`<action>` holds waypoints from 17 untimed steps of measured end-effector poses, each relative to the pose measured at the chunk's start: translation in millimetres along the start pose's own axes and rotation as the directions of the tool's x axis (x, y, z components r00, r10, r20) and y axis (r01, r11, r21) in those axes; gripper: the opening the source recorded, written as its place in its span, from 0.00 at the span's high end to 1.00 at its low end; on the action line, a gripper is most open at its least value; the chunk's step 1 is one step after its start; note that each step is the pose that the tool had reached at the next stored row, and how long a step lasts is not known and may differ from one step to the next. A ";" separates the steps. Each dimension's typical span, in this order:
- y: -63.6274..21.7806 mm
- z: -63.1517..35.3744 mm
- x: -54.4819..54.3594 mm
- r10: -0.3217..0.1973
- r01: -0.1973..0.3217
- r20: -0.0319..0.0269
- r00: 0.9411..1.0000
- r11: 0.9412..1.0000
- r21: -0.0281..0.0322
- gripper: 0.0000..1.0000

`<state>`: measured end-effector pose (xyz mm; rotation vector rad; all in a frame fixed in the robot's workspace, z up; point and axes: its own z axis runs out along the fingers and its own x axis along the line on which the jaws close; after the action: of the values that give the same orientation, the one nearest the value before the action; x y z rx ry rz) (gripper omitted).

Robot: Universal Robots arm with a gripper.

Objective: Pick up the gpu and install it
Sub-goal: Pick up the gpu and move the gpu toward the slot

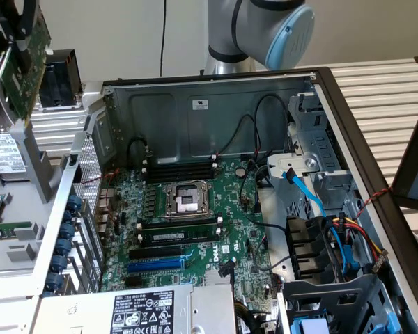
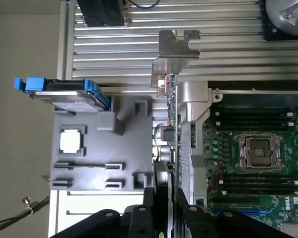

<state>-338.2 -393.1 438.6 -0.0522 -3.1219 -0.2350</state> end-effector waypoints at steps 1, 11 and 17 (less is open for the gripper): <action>-0.7 -0.9 -4.2 0.000 0.000 0.000 1.000 1.000 0.000 0.73; -8.4 -3.5 -39.0 0.002 -0.002 -0.015 1.000 1.000 -0.001 0.73; -13.9 -4.8 -60.6 0.003 -0.003 -0.021 1.000 1.000 -0.001 0.73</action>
<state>-278.1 -409.5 440.5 -0.0544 -3.1003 -0.2353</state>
